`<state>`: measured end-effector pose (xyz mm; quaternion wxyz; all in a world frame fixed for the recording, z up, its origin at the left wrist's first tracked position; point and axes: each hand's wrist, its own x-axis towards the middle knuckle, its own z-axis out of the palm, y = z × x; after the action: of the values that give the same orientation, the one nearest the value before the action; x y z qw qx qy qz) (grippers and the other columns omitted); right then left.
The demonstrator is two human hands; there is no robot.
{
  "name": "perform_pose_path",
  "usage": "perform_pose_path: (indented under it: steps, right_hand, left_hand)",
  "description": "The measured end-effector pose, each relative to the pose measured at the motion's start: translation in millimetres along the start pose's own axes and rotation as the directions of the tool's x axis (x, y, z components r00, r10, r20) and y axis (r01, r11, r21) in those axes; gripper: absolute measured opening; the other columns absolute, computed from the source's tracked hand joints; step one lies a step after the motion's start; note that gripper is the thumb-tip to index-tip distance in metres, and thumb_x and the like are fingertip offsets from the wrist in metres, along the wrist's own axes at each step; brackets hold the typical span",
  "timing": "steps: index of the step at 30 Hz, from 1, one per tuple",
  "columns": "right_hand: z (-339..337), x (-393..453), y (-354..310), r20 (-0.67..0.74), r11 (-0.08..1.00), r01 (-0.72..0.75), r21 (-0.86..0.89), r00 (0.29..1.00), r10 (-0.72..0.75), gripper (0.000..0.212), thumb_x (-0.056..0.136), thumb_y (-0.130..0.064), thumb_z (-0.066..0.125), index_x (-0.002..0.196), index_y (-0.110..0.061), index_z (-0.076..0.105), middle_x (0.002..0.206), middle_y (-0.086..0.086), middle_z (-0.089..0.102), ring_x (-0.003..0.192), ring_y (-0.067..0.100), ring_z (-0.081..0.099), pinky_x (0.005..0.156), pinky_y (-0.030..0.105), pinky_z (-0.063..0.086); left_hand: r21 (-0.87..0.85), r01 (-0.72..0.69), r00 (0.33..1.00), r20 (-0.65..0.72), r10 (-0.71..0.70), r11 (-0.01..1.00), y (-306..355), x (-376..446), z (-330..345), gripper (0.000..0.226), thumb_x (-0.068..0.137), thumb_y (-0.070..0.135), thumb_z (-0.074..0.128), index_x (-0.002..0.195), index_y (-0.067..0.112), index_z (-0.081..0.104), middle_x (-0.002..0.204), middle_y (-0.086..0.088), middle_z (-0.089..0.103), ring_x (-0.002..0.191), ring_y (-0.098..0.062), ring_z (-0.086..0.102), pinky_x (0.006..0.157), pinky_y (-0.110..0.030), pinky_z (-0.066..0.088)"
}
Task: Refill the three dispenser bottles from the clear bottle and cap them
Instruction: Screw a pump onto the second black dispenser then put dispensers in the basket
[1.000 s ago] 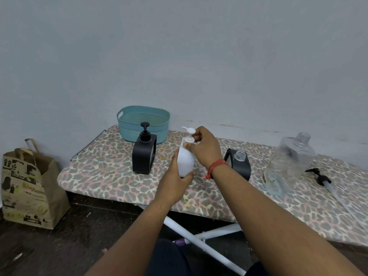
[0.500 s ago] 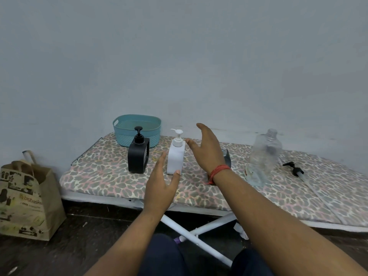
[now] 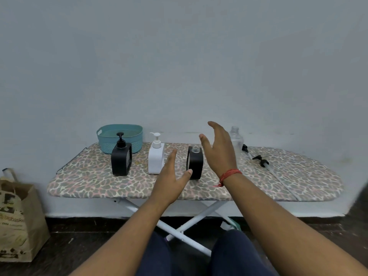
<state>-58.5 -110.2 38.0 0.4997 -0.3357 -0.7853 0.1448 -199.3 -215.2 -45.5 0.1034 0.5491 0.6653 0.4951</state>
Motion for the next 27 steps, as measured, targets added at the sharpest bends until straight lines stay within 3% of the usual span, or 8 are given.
perform_pose_path:
  steps: [6,11,16,19,23,27]
  right_hand:
    - [-49.4,5.2,49.3,-0.296,0.997,0.01,-0.08,0.955,-0.033,0.027,0.099,-0.028,0.056,0.122,-0.013,0.057,0.12,0.002,0.059,0.114,0.021,0.052,0.094,0.033,0.045]
    - [-70.8,22.8,115.3,-0.357,0.98,-0.162,-0.111,0.927,0.113,0.023,0.098,-0.024,0.056,0.118,-0.013,0.057,0.12,0.004,0.057,0.113,0.024,0.052,0.09,0.033,0.045]
    - [-62.5,42.7,186.4,-0.194,0.916,-0.372,-0.148,0.919,0.342,0.026,0.1,-0.022,0.054,0.125,-0.014,0.056,0.134,0.005,0.052,0.119,0.024,0.054,0.092,0.035,0.046]
    - [-46.1,59.2,220.2,-0.059,0.877,-0.437,-0.2,0.899,0.434,0.032,0.1,-0.025,0.054,0.131,-0.015,0.053,0.139,0.008,0.049,0.117,0.026,0.056,0.094,0.035,0.044]
    - [-14.1,90.1,256.1,0.147,0.844,-0.408,-0.348,0.865,0.479,0.042,0.099,-0.027,0.054,0.138,-0.012,0.05,0.141,0.016,0.047,0.119,0.034,0.055,0.1,0.04,0.045]
    - [11.0,120.4,282.9,0.314,0.815,-0.285,-0.504,0.819,0.481,0.038,0.097,-0.022,0.05,0.132,-0.008,0.053,0.128,0.022,0.054,0.109,0.039,0.058,0.094,0.043,0.051]
  left_hand:
    - [-0.03,0.068,0.998,0.01,-0.067,0.997,-2.1,18.2,20.9,0.091,0.095,0.05,0.067,0.162,0.041,0.006,0.17,0.013,0.015,0.154,-0.011,0.02,0.115,-0.029,0.022]
    - [-0.083,0.108,0.994,0.014,-0.107,0.991,-9.7,33.2,36.9,0.096,0.094,0.046,0.071,0.162,0.042,0.003,0.17,0.016,0.01,0.155,-0.012,0.018,0.122,-0.04,0.024]
    - [-0.128,0.168,0.986,0.016,-0.167,0.977,-18.9,48.7,52.2,0.102,0.09,0.05,0.073,0.16,0.048,0.0,0.17,0.019,0.009,0.155,-0.018,0.023,0.122,-0.047,0.026]
    - [-0.168,0.167,0.986,0.016,-0.167,0.972,-21.6,55.2,56.7,0.104,0.083,0.059,0.072,0.157,0.055,-0.001,0.168,0.024,0.008,0.154,-0.016,0.022,0.119,-0.04,0.025]
    - [-0.183,0.16,0.987,0.018,-0.16,0.97,-26.1,61.3,60.0,0.105,0.082,0.059,0.076,0.156,0.058,0.001,0.166,0.03,0.008,0.153,-0.008,0.019,0.123,-0.041,0.023]
    - [-0.175,0.165,0.986,0.019,-0.164,0.971,-28.3,62.8,59.2,0.109,0.071,0.07,0.074,0.152,0.067,0.001,0.16,0.042,0.008,0.153,0.0,0.017,0.124,-0.044,0.024]
